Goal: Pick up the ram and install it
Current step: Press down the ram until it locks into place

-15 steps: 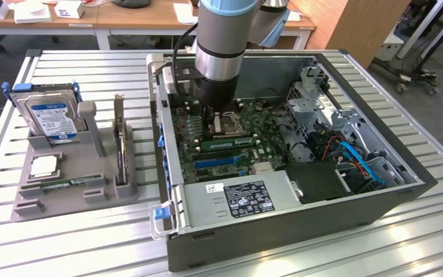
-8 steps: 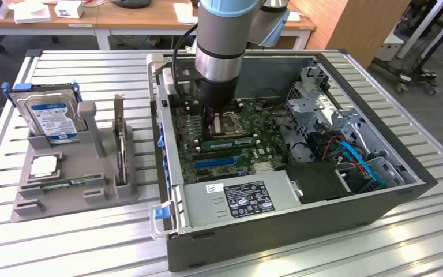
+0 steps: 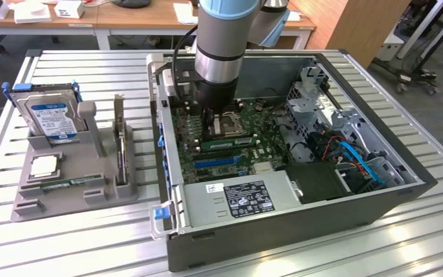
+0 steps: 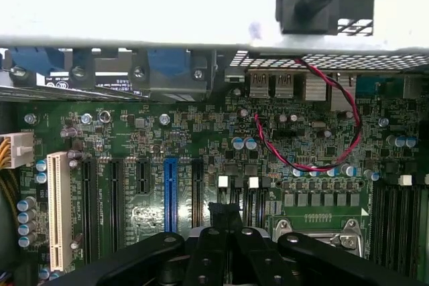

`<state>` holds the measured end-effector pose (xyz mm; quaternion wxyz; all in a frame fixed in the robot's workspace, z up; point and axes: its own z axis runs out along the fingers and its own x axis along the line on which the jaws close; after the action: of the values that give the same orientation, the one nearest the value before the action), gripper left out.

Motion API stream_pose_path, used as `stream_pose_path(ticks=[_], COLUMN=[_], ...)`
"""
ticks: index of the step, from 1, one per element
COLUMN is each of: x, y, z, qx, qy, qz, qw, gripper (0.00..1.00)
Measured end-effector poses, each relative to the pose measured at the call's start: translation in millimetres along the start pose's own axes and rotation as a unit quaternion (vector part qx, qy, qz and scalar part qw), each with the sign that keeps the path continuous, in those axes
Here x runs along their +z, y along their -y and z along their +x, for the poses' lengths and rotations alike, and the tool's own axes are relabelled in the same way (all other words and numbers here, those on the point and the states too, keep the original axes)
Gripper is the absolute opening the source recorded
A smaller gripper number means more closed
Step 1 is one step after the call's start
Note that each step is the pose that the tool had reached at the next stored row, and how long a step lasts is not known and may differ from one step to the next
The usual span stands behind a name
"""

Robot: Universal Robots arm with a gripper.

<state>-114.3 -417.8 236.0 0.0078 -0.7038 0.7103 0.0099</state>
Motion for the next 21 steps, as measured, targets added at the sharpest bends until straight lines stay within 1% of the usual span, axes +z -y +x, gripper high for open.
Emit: stream_pose_path(ticks=[7, 21], x=[4.8, 7.6], y=[0.0, 0.0], z=[0.2, 0.2], qx=[0.000, 0.000], qy=[-0.0001, 0.0000], qz=[-0.0001, -0.0001], qw=[1.0000, 1.0000], gripper=[0.09, 0.09])
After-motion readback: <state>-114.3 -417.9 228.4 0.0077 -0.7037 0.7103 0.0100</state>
